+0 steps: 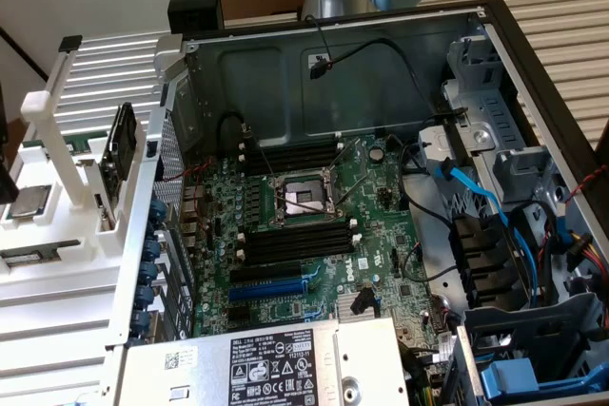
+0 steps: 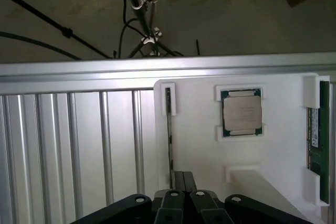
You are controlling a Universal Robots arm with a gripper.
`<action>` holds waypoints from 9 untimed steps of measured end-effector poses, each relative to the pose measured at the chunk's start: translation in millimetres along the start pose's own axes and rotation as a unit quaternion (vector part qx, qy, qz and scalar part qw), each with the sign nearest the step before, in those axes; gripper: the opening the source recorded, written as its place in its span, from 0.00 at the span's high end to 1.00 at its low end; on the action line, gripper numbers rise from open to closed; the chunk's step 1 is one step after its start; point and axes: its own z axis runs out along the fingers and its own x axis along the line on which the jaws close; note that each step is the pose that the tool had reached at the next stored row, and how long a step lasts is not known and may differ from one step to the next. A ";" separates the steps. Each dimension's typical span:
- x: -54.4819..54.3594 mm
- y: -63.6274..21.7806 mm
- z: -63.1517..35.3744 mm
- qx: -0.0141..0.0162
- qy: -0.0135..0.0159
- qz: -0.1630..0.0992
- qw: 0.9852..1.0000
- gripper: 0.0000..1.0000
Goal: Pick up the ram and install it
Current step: 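Pick up the ram and move it above insertion slot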
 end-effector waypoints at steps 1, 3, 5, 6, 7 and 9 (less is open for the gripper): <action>0.2 0.0 -0.1 -0.001 0.000 0.000 1.000 0.90; 0.3 0.1 0.1 -0.001 0.000 0.000 1.000 0.90; 0.4 0.0 0.4 -0.001 0.000 0.000 1.000 0.90; 0.5 0.0 0.5 -0.001 0.000 0.000 1.000 0.89; 0.5 0.0 0.6 -0.001 0.000 0.000 1.000 0.89; 0.5 0.0 0.9 -0.001 0.000 0.000 1.000 0.83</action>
